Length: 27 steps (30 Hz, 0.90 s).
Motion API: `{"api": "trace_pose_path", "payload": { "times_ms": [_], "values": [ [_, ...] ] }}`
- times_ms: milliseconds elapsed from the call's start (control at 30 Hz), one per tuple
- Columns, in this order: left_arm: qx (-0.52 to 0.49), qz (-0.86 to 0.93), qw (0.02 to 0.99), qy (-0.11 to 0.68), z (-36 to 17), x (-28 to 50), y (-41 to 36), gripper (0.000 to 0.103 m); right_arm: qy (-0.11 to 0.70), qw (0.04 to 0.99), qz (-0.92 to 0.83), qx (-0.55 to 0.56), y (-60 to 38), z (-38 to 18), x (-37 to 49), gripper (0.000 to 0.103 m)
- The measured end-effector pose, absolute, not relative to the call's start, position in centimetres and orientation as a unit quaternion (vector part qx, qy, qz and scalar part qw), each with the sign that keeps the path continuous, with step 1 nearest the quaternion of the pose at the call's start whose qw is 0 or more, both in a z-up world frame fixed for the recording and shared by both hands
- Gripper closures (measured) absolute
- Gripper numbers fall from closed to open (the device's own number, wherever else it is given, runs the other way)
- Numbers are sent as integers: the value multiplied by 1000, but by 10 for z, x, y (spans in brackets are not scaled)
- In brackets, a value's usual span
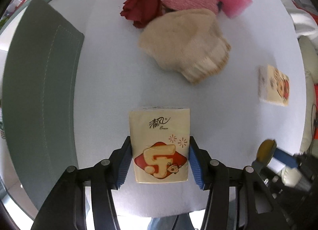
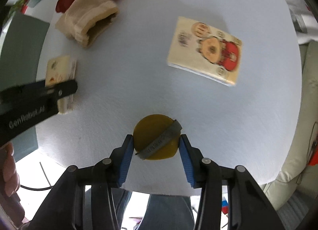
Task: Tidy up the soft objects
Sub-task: 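Carry the round pad and tissue pack with both tools over the white box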
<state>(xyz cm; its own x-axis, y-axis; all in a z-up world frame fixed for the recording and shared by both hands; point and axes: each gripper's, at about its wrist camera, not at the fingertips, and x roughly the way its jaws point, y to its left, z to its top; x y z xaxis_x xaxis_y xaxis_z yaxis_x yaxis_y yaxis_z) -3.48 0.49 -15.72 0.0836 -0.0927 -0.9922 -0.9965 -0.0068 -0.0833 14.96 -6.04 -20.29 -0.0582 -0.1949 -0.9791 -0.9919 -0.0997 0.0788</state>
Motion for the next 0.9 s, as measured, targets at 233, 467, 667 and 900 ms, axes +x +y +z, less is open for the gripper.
{"api": "trace_pose_path", "payload": {
  "times_ms": [233, 467, 667, 900],
  "values": [
    [-517, 442, 533, 503, -126, -27, -11, 49, 562, 419, 479, -529, -57, -183, 180, 53],
    [-484, 459, 570, 479, -77, -37, -14, 49, 556, 434, 486, -516, -31, -155, 190, 53],
    [-453, 499, 583, 454, -36, -62, -21, 49, 540, 429, 505, -518, -17, -131, 195, 53],
    [-441, 557, 572, 410, -5, -98, -39, 49, 511, 417, 541, -522, 3, -102, 157, 53]
  ]
}}
